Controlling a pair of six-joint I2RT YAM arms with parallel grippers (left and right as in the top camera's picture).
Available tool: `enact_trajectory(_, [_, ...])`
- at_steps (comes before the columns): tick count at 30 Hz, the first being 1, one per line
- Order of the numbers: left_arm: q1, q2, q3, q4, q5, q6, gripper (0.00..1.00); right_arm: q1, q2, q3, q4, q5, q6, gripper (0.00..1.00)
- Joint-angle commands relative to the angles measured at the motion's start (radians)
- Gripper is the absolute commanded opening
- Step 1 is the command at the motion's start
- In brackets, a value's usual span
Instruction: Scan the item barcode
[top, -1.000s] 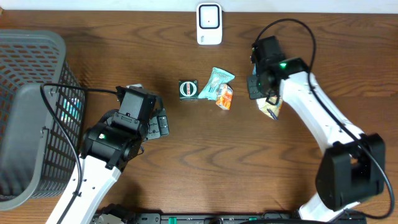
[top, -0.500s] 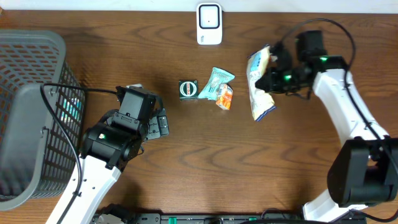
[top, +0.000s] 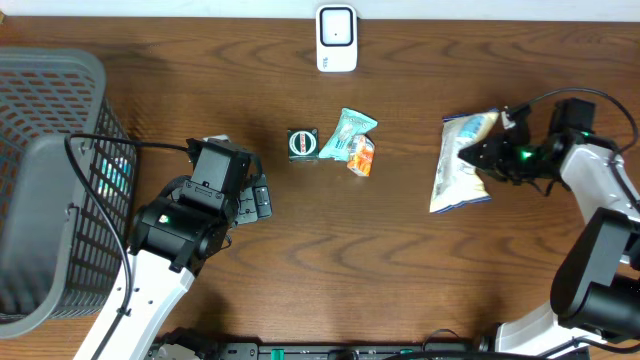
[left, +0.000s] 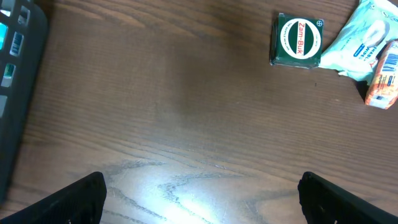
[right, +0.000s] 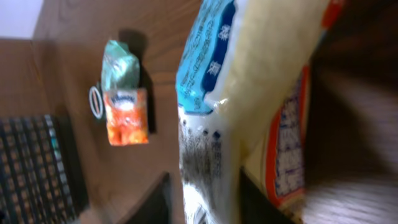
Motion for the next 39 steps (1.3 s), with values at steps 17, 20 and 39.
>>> enact_trajectory(17, [0.003,0.004,0.004,-0.002,-0.017,0.002,0.98,0.025,-0.007,0.315,-0.309,0.364,0.075,0.01])
enact_trajectory(20, [0.003,0.004,0.004,-0.002,-0.017,0.002,0.98,0.083,-0.007,0.316,-0.298,0.364,0.075,0.01])
enact_trajectory(39, [0.003,0.004,0.004,-0.002,-0.017,0.002,0.98,0.297,-0.006,0.122,-0.161,0.743,0.134,0.01])
